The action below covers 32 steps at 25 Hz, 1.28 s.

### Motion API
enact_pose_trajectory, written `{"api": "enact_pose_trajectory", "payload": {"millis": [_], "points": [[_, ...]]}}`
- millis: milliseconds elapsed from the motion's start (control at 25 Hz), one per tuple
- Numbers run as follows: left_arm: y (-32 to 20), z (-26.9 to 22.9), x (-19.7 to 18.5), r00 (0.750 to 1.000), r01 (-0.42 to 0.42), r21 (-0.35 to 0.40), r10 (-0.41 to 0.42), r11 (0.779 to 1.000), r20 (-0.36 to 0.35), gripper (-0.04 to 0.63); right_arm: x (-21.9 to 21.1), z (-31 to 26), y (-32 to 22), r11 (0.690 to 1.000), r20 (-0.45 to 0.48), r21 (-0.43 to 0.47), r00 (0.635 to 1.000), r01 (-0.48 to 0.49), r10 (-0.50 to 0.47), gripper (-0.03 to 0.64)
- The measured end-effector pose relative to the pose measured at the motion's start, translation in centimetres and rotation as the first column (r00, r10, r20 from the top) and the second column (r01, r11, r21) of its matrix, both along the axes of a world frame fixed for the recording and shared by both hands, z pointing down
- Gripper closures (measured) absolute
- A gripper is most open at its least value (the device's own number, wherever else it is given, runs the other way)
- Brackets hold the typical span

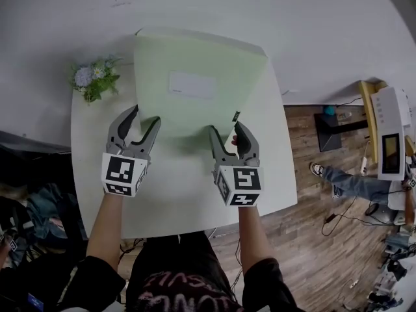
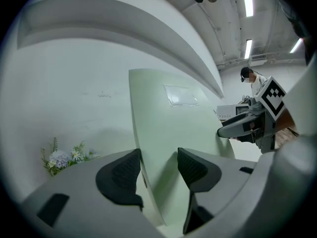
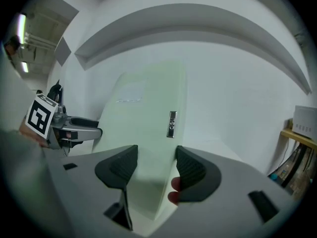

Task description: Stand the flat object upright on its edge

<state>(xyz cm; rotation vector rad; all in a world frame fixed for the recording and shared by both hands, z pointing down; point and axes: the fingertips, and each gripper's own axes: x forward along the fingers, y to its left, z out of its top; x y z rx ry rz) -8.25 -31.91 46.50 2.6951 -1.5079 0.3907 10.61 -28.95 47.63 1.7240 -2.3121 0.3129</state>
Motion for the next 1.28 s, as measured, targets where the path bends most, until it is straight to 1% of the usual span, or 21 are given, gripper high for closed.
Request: {"api": "enact_pose_trajectory", "payload": {"millis": [160,280,480,600,800,960,1280], "points": [[0.6,0.3,-0.1,1.000,0.005,0.054,-0.005,0.999,-0.003,0.347,0.2,0.9,0.8,0.999,0.008,0.041,1.000,-0.018,0.017,0.364],[1.1,0.4,0.0,1.000,0.003,0.077,-0.003,0.997,-0.005,0.347,0.2,0.9,1.3,0.997,0.010,0.069,1.000,-0.021,0.020,0.364],[1.4,0.6,-0.2,1.000,-0.001,0.073,0.001,0.997,-0.005,0.348,0.0,1.0,1.6,0.997,0.000,0.069,1.000,-0.016,0.016,0.364],[2.0,0.9,-0.4,1.000,0.012,0.055,-0.013,0.998,0.014,0.348,-0.1,1.1,2.1,0.998,-0.001,0.064,1.000,-0.003,0.003,0.364],[2.9,0.4,-0.2,0.998,0.060,0.073,-0.061,0.996,0.013,0.348,0.1,0.7,2.2,0.995,-0.008,0.088,0.999,0.040,-0.039,0.364],[4.1,0.8,-0.5,0.995,0.087,0.079,-0.090,0.993,0.031,0.347,-0.2,0.6,3.3,0.992,0.002,0.107,0.998,0.070,-0.070,0.364],[5.9,1.4,-0.7,0.993,0.105,0.094,-0.110,0.990,0.049,0.348,-0.2,1.1,4.3,0.988,-0.010,0.123,0.996,0.093,-0.092,0.364]]}}
